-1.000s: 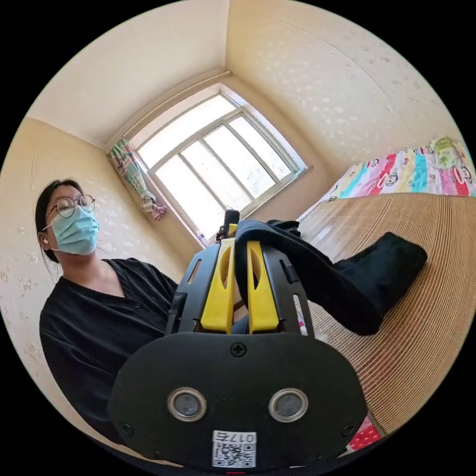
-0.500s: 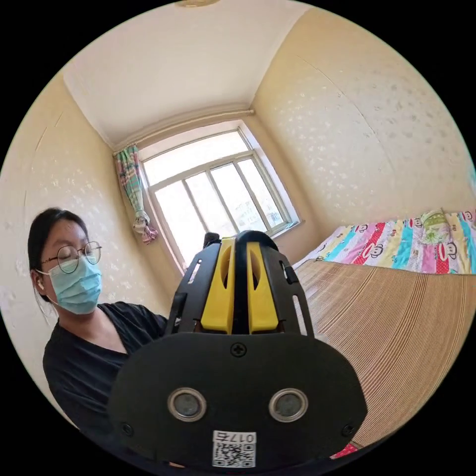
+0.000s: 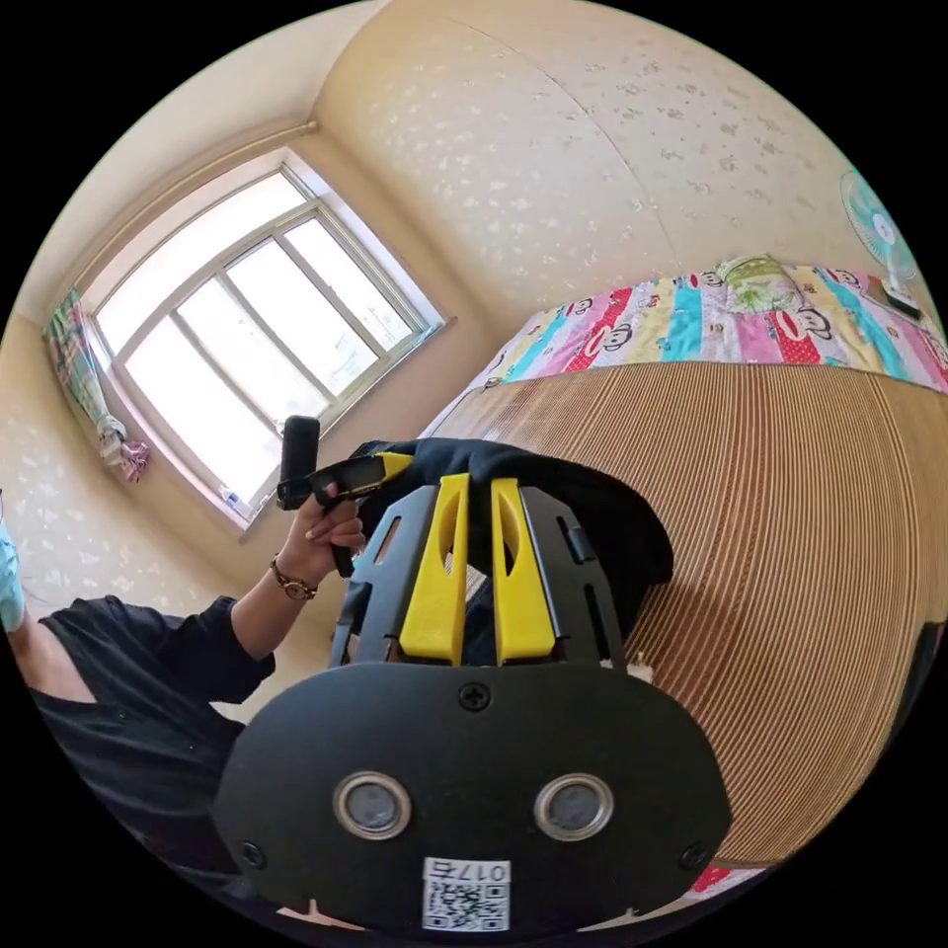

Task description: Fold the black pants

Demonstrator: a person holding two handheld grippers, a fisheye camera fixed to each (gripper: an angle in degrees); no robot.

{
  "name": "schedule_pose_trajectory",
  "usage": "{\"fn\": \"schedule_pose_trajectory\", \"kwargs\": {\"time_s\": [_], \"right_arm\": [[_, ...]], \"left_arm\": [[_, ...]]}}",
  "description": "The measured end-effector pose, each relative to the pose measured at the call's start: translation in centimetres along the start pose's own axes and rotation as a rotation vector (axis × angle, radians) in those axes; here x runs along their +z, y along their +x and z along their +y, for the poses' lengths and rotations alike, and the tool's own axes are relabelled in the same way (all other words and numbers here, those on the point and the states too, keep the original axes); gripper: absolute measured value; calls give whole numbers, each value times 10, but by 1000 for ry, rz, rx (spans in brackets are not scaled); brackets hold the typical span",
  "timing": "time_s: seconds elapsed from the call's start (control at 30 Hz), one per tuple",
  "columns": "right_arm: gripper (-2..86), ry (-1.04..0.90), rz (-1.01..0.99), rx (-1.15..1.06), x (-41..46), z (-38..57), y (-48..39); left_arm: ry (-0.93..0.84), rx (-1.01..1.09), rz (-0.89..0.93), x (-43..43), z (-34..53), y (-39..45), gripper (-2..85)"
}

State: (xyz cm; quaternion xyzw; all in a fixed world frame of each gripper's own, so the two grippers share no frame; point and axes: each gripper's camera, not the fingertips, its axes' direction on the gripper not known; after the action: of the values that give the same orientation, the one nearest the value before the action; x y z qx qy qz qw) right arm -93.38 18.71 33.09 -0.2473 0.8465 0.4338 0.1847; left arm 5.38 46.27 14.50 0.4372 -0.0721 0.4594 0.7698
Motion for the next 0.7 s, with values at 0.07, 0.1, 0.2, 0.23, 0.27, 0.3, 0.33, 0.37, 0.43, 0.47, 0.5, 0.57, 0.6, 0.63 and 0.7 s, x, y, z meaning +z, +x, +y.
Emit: {"fn": "schedule_pose_trajectory", "kwargs": {"time_s": [0.07,0.1,0.2,0.23,0.27,0.3,0.33,0.37,0.43,0.47,0.5,0.57,0.6,0.63,0.7], "right_arm": [[21,-22,-60,34,3,64,8],[24,-49,-81,76,5,106,12],[35,-104,-97,250,14,208,18],[38,-104,-98,279,15,224,19],[44,-80,-123,335,12,251,21],[51,-58,-170,388,7,265,25],[54,-50,-188,405,5,267,27],[61,-47,-215,408,-1,264,28],[70,-49,-239,377,-13,243,29],[77,-36,-238,358,-24,225,29],[81,-1,-232,330,-39,208,27],[88,11,-216,309,-56,185,23],[93,-7,-193,299,-61,174,20],[97,-17,-179,298,-62,170,19],[110,-33,-153,314,-66,164,15]], "left_arm": [[-38,-49,50,10,64,-7,46],[-74,-106,47,18,107,-10,47],[-111,-273,4,35,198,-17,51],[-105,-339,20,38,220,-21,54],[-100,-363,38,39,227,-22,56],[-86,-391,79,38,233,-24,62],[-76,-394,106,34,229,-24,72],[-71,-385,113,31,223,-23,78],[-18,-321,82,7,187,-19,120],[3,-301,71,0,177,-18,125],[48,-263,52,-15,157,-17,134],[97,-250,14,-32,130,-21,138],[114,-258,-15,-37,115,-27,153],[111,-277,-46,-37,101,-35,167],[76,-317,-94,-27,84,-52,188]]}}
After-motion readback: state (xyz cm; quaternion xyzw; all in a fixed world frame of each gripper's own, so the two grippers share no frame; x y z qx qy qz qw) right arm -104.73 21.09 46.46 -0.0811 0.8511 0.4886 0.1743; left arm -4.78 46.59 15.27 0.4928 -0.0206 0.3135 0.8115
